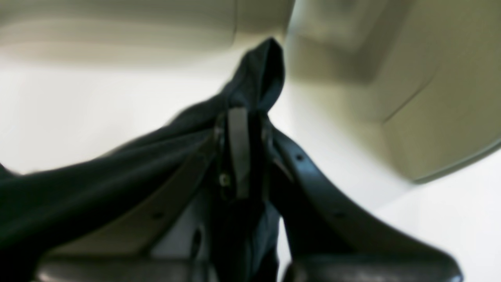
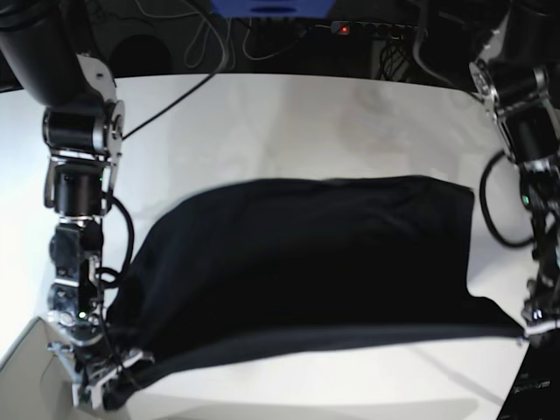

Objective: Layout the t-shirt on the table in an organized manner, then fold the t-shirt properly
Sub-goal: 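Lift the stretched shirt with both grippers and shake it out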

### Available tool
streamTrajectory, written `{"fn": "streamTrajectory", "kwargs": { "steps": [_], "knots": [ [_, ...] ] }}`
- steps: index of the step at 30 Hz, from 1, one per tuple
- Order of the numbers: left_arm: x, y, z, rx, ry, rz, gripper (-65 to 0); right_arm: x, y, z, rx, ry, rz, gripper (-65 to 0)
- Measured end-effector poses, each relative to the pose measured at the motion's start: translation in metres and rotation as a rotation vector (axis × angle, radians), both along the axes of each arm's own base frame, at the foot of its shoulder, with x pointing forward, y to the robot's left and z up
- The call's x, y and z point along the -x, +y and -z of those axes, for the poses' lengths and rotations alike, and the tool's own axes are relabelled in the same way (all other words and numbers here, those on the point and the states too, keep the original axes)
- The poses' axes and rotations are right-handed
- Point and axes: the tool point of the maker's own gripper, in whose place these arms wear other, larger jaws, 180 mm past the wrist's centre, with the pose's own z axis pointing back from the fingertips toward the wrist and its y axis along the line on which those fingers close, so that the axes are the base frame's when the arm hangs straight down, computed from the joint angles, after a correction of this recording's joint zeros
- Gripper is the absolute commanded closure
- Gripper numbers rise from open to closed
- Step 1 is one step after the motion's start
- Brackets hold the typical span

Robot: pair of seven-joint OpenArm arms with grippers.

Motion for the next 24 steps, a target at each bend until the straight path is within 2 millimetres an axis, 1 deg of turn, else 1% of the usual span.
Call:
{"fn": "streamTrajectory", "kwargs": {
  "steps": [2, 5, 7, 8, 10, 12, 14, 16, 17, 19, 20, 21, 22, 23, 24],
  "knots": [
    [-0.01, 0.001, -0.022, 0.016, -0.04, 0.015, -0.1, -0.001, 0.006, -0.033, 0.009, -0.064, -0.009, 0.0],
    [-0.02, 0.008, -0.046, 0.015, -0.075, 0.002, -0.1, 0.001, 0.009, -0.067, 0.025, -0.12, -0.013, 0.0],
    [-0.032, 0.011, -0.068, 0.033, -0.115, -0.004, -0.1, -0.001, 0.008, -0.09, 0.035, -0.152, -0.011, 0.0],
    [-0.039, 0.011, -0.081, 0.04, -0.14, -0.002, -0.1, -0.003, 0.009, -0.104, 0.037, -0.178, -0.012, 0.0],
    [-0.052, 0.013, -0.115, 0.06, -0.201, -0.002, -0.1, -0.007, 0.01, -0.139, 0.039, -0.24, -0.012, 0.0],
    [-0.064, 0.019, -0.145, 0.084, -0.248, -0.001, -0.1, -0.01, 0.004, -0.175, 0.055, -0.304, -0.006, 0.0],
    [-0.074, 0.029, -0.173, 0.087, -0.271, -0.025, -0.1, -0.013, -0.006, -0.211, 0.066, -0.361, 0.013, 0.0],
    [-0.084, 0.025, -0.2, 0.1, -0.303, -0.011, -0.1, -0.018, -0.006, -0.24, 0.069, -0.398, 0.002, 0.0],
    [-0.088, 0.021, -0.214, 0.106, -0.325, -0.002, -0.1, -0.018, -0.002, -0.257, 0.076, -0.427, -0.017, 0.0],
    [-0.092, 0.013, -0.24, 0.109, -0.369, 0.02, -0.1, -0.017, 0.005, -0.284, 0.093, -0.478, -0.051, 0.0],
    [-0.093, 0.01, -0.249, 0.099, -0.384, 0.029, -0.1, -0.013, 0.007, -0.293, 0.103, -0.501, -0.061, 0.0],
    [-0.093, 0.008, -0.254, 0.091, -0.391, 0.034, -0.1, -0.008, 0.006, -0.298, 0.124, -0.516, -0.065, 0.0],
    [-0.093, 0.008, -0.256, 0.09, -0.393, 0.036, -0.1, -0.003, 0.0, -0.297, 0.143, -0.518, -0.063, 0.0],
    [-0.093, 0.007, -0.255, 0.106, -0.397, 0.041, -0.1, 0.001, -0.006, -0.292, 0.162, -0.506, -0.049, 0.0],
    [-0.092, 0.008, -0.251, 0.124, -0.397, 0.046, -0.1, 0.005, -0.011, -0.281, 0.175, -0.476, -0.034, 0.0]
  ]
}}
